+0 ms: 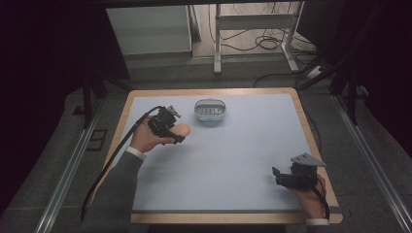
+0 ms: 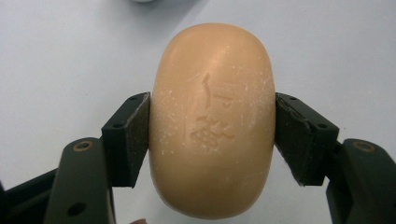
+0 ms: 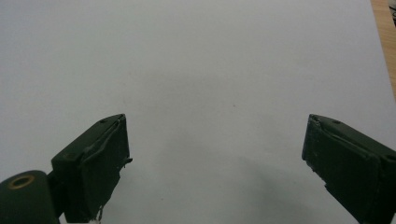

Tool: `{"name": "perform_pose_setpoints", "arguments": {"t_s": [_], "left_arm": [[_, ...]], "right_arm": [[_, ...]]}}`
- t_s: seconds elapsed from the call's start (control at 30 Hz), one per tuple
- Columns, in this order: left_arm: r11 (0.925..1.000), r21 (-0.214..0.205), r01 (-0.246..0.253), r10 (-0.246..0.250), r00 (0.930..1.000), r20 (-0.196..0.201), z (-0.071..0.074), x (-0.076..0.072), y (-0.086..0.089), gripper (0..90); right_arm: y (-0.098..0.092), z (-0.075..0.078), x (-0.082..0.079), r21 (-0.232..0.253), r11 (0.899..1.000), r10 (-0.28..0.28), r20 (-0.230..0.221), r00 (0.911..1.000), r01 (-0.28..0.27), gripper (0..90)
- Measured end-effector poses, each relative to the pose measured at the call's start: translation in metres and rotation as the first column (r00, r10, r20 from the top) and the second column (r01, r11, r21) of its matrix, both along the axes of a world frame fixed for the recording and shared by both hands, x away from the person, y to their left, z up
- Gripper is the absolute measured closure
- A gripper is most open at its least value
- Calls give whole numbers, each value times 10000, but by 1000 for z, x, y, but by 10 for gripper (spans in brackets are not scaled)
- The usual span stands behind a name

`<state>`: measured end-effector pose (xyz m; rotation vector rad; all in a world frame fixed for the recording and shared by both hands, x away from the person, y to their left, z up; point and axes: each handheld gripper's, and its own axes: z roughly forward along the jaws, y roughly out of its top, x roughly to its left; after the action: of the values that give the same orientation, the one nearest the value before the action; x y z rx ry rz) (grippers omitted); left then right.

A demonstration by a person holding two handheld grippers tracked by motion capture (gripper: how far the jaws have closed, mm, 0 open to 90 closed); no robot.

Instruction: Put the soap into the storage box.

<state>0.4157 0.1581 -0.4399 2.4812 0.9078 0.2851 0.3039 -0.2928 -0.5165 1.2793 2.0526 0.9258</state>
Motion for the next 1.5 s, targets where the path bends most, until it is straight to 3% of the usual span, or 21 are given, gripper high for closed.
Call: {"name": "perform_pose_setpoints", "arguments": {"t_s": [0.33,0.5,1.5], "left_arm": [[9999,99,140,-141,9999,75,5,13,-9,326],[9995,-250,169,-168,9999,14,7,18,-12,326],[9997,-44,228,-228,9997,27,17,53,-33,326]], "right_arm": [[-1,-1,0,11,10000,-15,-8,10000,15,71],[-2,-1,0,40,10000,-76,-8,10000,76,71],[-6,0,0,108,9998,-168,46,9998,167,72]]}}
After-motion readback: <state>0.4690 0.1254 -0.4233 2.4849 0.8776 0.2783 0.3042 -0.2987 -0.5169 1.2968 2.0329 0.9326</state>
